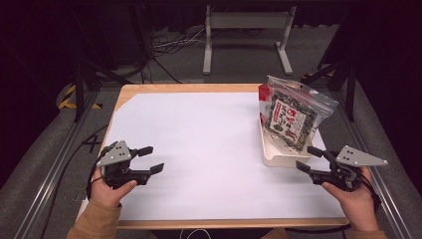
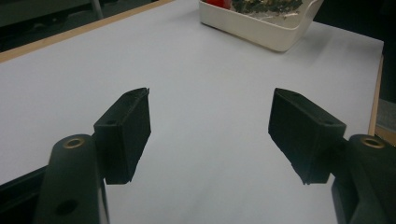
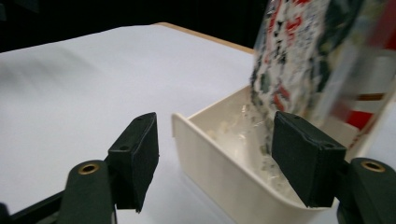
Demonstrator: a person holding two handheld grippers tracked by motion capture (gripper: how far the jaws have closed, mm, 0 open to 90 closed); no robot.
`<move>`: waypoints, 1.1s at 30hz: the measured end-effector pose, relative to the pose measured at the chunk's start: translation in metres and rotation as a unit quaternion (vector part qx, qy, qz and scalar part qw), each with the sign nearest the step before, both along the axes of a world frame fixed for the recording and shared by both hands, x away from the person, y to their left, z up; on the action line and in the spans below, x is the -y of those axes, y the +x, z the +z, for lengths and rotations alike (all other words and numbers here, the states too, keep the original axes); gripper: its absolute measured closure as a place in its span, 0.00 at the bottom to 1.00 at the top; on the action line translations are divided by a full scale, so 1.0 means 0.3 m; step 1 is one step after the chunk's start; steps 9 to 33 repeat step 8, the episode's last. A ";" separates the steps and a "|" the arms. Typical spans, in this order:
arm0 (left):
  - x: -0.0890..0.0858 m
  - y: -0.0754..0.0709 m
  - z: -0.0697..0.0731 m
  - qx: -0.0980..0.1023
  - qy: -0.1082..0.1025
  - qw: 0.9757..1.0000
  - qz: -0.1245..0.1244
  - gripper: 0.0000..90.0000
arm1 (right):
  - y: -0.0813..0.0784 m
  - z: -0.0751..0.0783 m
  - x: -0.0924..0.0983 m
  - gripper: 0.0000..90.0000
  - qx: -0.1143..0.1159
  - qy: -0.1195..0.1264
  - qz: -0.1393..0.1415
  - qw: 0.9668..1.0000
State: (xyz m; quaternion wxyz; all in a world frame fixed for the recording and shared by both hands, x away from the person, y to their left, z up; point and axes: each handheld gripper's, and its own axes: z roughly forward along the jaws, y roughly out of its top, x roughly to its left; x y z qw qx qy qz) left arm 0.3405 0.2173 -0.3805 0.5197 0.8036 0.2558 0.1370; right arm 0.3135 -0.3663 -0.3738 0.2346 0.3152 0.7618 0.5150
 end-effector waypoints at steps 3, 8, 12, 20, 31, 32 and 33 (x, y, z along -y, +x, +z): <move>0.001 -0.005 0.001 0.003 0.004 1.000 -0.001 0.34 | 0.002 -0.013 -0.020 0.36 -0.007 -0.007 0.010 1.000; 0.000 -0.002 -0.003 0.003 0.008 1.000 0.001 0.34 | 0.006 -0.027 -0.050 0.36 -0.013 -0.010 0.019 1.000; 0.000 -0.002 -0.003 0.003 0.008 1.000 0.001 0.34 | 0.006 -0.027 -0.050 0.36 -0.013 -0.010 0.019 1.000; 0.000 -0.002 -0.003 0.003 0.008 1.000 0.001 0.34 | 0.006 -0.027 -0.050 0.36 -0.013 -0.010 0.019 1.000; 0.000 -0.002 -0.003 0.003 0.008 1.000 0.001 0.34 | 0.006 -0.027 -0.050 0.36 -0.013 -0.010 0.019 1.000; 0.000 -0.002 -0.003 0.003 0.008 1.000 0.001 0.34 | 0.006 -0.027 -0.050 0.36 -0.013 -0.010 0.019 1.000; 0.000 -0.002 -0.003 0.003 0.008 1.000 0.001 0.34 | 0.006 -0.027 -0.050 0.36 -0.013 -0.010 0.019 1.000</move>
